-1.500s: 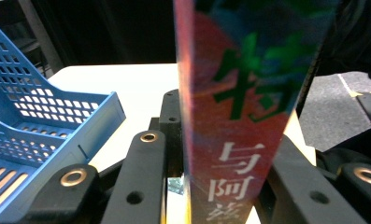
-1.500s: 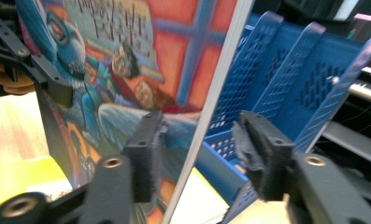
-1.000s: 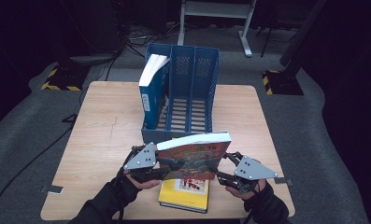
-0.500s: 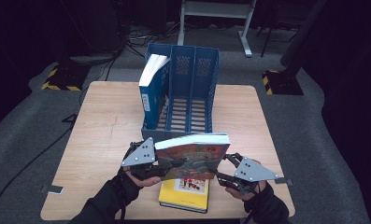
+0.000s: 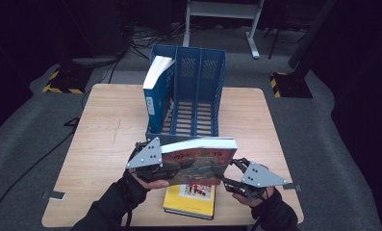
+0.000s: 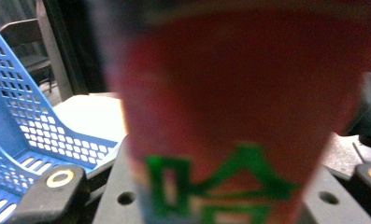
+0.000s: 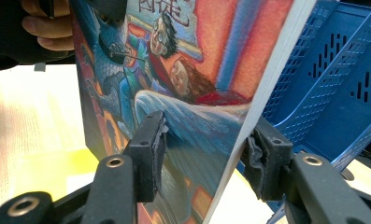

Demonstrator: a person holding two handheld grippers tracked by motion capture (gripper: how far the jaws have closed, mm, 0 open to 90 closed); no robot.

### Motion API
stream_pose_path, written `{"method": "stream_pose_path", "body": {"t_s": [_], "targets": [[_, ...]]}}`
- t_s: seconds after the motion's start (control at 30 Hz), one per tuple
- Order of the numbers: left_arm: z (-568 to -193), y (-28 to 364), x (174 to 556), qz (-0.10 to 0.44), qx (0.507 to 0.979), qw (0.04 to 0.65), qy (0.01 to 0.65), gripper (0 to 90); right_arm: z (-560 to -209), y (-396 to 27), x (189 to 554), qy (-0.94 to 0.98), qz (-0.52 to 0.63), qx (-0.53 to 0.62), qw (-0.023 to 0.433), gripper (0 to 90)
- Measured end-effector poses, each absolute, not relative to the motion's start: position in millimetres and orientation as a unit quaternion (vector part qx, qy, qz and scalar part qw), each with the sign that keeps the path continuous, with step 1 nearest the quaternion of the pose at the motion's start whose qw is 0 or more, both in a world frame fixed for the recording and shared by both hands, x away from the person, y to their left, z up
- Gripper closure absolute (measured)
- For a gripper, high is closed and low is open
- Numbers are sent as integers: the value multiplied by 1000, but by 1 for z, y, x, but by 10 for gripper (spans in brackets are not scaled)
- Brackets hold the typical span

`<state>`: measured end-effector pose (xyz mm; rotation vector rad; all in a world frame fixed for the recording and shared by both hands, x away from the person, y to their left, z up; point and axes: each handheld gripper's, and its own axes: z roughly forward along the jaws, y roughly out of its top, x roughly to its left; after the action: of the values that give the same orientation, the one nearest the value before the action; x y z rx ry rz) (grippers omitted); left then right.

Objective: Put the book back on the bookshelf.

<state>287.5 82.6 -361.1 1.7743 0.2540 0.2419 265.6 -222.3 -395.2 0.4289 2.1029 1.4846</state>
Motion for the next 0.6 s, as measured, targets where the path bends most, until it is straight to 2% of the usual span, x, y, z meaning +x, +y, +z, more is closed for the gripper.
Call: {"method": "stream_pose_path", "body": {"t_s": [0.27,0.6], "targets": [[-360,81,283,117,775,613,100,733,-396,-223,266,780,543,162,266,486],[-361,81,282,121,774,614,102,736,-415,-258,268,813,496,192,235,408]]}}
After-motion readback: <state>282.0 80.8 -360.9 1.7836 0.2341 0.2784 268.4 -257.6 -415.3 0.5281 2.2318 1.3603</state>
